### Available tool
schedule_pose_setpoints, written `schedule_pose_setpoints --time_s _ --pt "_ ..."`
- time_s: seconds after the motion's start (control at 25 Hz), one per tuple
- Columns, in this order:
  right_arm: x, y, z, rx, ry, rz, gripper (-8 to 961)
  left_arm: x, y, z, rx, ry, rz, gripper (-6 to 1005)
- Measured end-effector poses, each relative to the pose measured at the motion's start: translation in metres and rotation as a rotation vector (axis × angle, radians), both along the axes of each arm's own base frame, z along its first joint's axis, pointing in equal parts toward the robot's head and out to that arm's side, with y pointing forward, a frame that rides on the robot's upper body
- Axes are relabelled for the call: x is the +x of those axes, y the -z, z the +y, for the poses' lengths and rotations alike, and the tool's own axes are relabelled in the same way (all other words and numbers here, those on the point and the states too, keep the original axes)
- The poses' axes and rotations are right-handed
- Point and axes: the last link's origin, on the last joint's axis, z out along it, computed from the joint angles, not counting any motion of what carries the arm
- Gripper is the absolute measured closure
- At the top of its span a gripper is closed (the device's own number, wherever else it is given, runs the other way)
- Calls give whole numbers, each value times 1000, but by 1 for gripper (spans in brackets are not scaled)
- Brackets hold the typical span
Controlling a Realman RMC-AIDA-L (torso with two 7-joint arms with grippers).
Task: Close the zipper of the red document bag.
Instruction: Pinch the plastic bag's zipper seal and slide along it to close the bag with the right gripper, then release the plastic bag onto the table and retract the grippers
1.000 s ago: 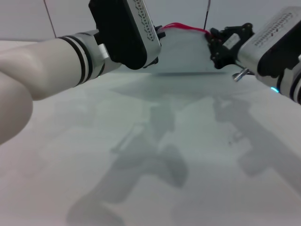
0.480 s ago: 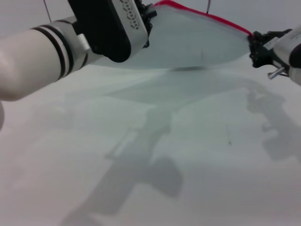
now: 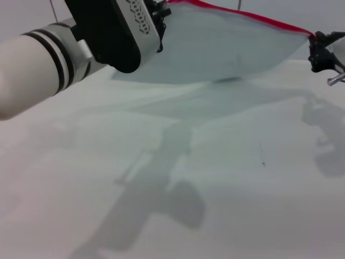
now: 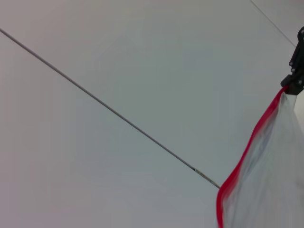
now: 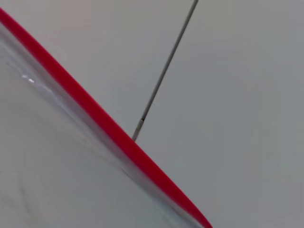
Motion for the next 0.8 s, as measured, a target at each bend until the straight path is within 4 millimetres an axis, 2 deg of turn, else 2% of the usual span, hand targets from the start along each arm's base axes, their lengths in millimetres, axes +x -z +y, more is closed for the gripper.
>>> schedule_pose_setpoints --time_s 0.28,0.52,0.76,0.8 --pt "4 -2 0 10 7 -4 875 -1 -2 1 7 -2 0 956" --pt "-2 3 -2 6 -1 9 875 -3 -2 2 7 -9 2 961" --pt "-8 24 -11 -22 -17 -7 763 -8 3 6 -4 -25 15 955" --pt "-8 28 -13 -24 -20 -9 714 -9 4 7 -5 -27 13 953"
